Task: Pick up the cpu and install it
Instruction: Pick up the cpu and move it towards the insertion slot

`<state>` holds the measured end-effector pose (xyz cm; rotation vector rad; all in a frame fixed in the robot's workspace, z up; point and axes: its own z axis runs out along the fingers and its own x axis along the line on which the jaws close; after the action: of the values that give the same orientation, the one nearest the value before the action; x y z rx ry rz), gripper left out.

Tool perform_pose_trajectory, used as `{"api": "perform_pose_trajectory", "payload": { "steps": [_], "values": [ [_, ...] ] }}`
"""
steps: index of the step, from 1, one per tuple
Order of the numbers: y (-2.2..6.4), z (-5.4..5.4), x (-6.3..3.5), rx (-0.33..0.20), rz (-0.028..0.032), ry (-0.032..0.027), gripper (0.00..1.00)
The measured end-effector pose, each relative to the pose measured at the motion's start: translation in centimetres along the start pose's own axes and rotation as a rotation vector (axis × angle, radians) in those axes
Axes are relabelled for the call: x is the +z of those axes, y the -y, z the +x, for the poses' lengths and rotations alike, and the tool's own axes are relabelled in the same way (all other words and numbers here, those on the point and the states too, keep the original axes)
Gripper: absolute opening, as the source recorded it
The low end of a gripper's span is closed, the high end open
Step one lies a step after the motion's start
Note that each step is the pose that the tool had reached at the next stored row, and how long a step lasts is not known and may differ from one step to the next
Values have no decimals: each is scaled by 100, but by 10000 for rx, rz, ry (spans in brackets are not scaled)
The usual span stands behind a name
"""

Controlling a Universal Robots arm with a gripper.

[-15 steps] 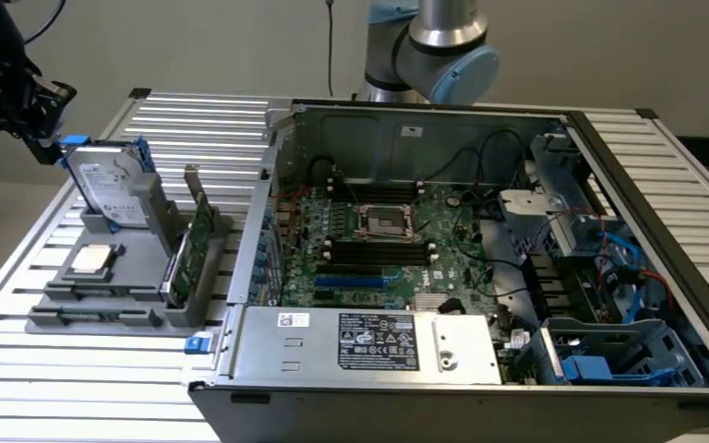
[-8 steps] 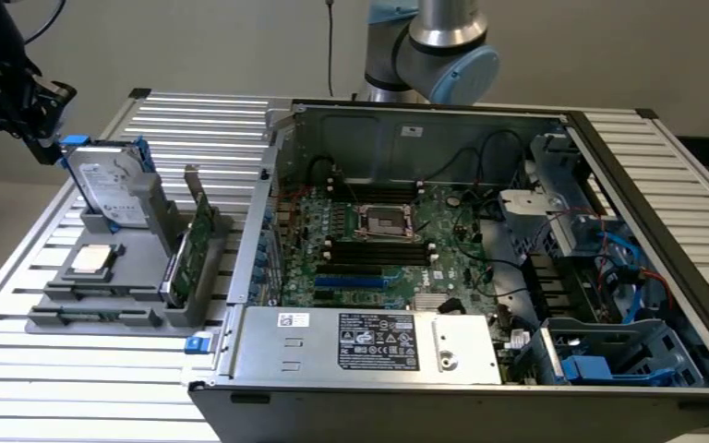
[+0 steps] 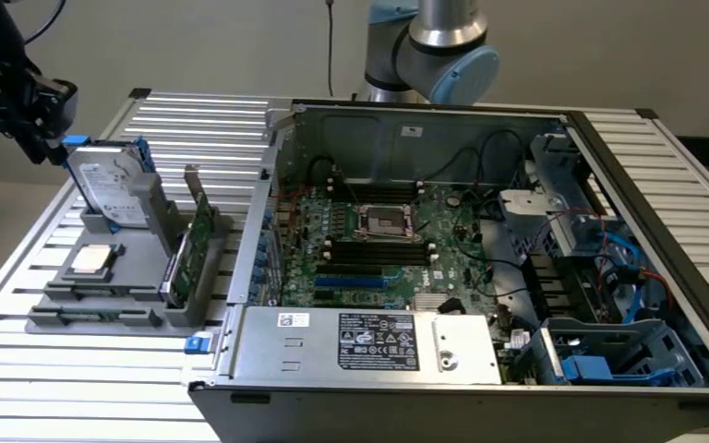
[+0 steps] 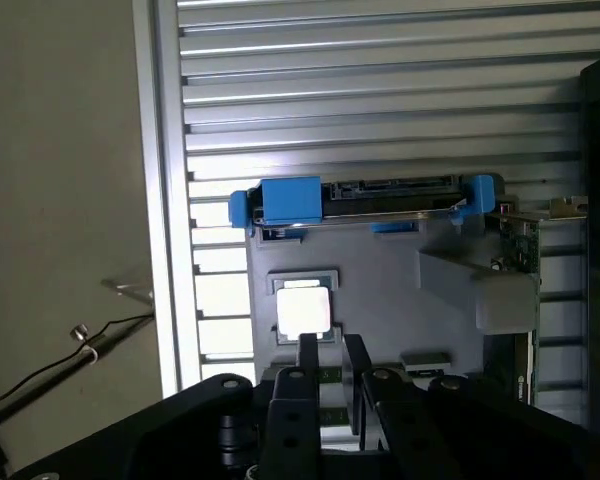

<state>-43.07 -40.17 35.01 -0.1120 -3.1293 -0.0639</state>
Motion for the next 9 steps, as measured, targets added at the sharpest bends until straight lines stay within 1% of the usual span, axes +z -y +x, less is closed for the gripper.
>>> {"api": "perform_pose_trajectory", "payload": {
  "steps": [1,2,3,9],
  "values": [
    [0,0,0,0,0,0,30],
    [0,0,0,0,0,0,30],
    [0,0,3,0,-1,1,36],
    [13,10,106,-18,0,0,36]
  ]
}}
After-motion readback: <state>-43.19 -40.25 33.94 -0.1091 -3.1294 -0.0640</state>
